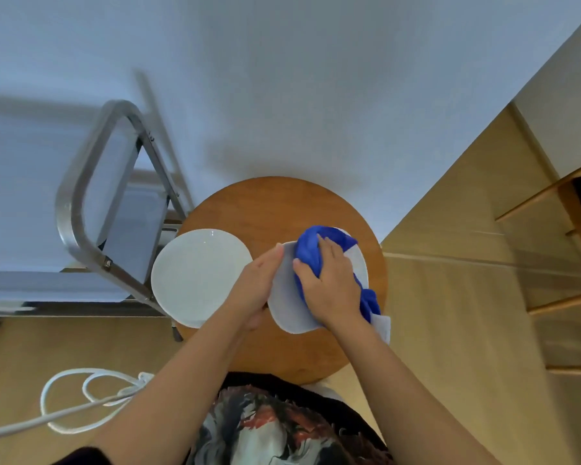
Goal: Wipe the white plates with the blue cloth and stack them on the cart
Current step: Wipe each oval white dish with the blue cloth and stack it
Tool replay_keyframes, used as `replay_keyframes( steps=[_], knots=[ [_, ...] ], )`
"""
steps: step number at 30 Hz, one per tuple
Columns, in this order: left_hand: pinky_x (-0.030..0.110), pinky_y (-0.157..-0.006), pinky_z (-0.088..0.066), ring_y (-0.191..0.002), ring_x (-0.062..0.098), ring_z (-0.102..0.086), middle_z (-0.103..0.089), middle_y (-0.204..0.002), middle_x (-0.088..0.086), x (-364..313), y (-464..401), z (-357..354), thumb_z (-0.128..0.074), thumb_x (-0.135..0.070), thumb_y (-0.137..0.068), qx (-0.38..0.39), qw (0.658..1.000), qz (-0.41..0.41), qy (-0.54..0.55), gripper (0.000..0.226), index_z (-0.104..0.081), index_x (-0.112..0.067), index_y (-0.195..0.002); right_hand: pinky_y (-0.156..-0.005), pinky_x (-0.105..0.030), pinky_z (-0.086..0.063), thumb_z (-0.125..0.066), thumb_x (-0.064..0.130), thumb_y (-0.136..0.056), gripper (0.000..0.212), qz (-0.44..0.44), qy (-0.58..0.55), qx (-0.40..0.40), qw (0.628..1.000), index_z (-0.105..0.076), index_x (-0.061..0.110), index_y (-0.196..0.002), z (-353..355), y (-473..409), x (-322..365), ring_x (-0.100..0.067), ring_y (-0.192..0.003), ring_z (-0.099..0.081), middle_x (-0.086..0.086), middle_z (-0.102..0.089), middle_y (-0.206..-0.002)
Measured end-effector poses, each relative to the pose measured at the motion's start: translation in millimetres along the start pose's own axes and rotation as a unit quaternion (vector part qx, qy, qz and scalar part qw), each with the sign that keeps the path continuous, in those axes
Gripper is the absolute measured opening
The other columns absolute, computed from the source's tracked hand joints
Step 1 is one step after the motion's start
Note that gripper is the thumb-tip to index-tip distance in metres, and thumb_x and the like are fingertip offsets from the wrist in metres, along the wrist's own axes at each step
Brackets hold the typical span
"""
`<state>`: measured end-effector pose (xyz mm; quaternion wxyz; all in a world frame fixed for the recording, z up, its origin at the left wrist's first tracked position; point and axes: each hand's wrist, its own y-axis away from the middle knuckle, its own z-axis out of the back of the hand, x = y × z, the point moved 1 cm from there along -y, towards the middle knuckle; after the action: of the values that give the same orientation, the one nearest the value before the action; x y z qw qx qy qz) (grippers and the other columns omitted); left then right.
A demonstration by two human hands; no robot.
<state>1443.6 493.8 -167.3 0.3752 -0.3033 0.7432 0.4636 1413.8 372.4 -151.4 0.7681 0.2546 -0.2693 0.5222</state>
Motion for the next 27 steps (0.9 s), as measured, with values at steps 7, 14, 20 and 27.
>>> replay_keyframes(
  steps=[7,14,20,27],
  knots=[
    [0.024,-0.064,-0.054,-0.074,0.007,-0.07,-0.074,-0.075,-0.006,41,-12,-1,-0.051,-0.042,-0.095,-0.125,0.99,0.052,0.028,0.035,-0.075,-0.028,-0.076,-0.092,-0.036,-0.043,-0.046,0.042,-0.084,0.048,0.147,0.058,0.201,0.967,-0.046,0.028,-0.129,-28,43,-29,-0.016,-0.115,-0.045,0.01,-0.049,-0.134],
    [0.032,-0.067,-0.056,-0.085,0.017,-0.071,-0.073,-0.098,0.006,87,-18,38,-0.05,-0.045,-0.093,-0.12,0.986,0.119,0.006,0.035,-0.063,-0.017,-0.108,-0.07,-0.032,-0.034,-0.047,0.045,-0.085,0.019,0.114,0.208,0.417,0.878,-0.044,0.026,-0.081,-18,40,-102,-0.019,-0.089,-0.047,0.003,-0.052,-0.099],
    [0.031,-0.073,-0.052,-0.093,0.015,-0.07,-0.073,-0.104,0.001,135,-27,53,-0.054,-0.06,-0.074,-0.136,0.972,0.192,0.024,0.055,-0.064,-0.02,-0.11,-0.063,-0.041,-0.046,-0.042,0.035,-0.072,0.017,-0.029,0.062,0.302,0.951,-0.047,0.019,-0.067,-1,9,-146,-0.021,-0.069,-0.054,-0.001,-0.056,-0.071],
    [0.032,-0.071,-0.051,-0.094,0.017,-0.067,-0.069,-0.11,0.005,182,-34,66,-0.051,-0.068,-0.075,-0.185,0.942,0.273,0.058,0.064,-0.06,-0.018,-0.113,-0.055,-0.021,-0.039,-0.047,0.031,-0.067,0.008,-0.096,-0.067,0.185,0.976,-0.049,0.023,-0.069,-6,-13,-170,-0.008,-0.06,-0.049,0.007,-0.053,-0.065]
  ],
)
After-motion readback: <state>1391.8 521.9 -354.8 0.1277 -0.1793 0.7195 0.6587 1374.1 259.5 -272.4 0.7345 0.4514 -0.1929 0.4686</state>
